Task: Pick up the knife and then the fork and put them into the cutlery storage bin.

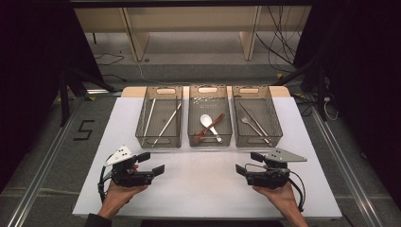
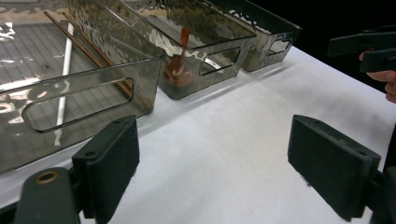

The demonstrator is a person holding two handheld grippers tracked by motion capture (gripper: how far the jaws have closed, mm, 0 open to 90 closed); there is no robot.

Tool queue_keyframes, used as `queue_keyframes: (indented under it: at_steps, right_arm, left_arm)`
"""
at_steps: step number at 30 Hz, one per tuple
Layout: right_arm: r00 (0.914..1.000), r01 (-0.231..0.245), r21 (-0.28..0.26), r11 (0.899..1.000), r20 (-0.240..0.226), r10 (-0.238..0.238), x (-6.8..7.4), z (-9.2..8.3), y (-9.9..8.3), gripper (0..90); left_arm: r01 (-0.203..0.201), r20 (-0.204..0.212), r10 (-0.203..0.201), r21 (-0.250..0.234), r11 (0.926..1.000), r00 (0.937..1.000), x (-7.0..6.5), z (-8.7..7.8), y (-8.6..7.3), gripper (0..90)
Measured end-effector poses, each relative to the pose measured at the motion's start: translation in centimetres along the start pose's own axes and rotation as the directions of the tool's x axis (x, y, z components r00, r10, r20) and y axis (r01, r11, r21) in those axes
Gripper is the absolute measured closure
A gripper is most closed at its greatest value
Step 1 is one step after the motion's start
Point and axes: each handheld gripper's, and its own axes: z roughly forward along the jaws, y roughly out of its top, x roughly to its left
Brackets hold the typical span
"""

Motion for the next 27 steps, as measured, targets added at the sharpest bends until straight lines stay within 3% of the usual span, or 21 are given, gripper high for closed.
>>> queue_keyframes:
  at_steps: [27]
  right_arm:
    - [0.9996,0.005,-0.023,1.000,0.028,-0.004,0.01,-0.42,-0.42,17.4]
  left_arm:
    - [0.010,0.012,-0.011,0.008,0.9999,0.9999,0.05,0.13,-0.09,15.9]
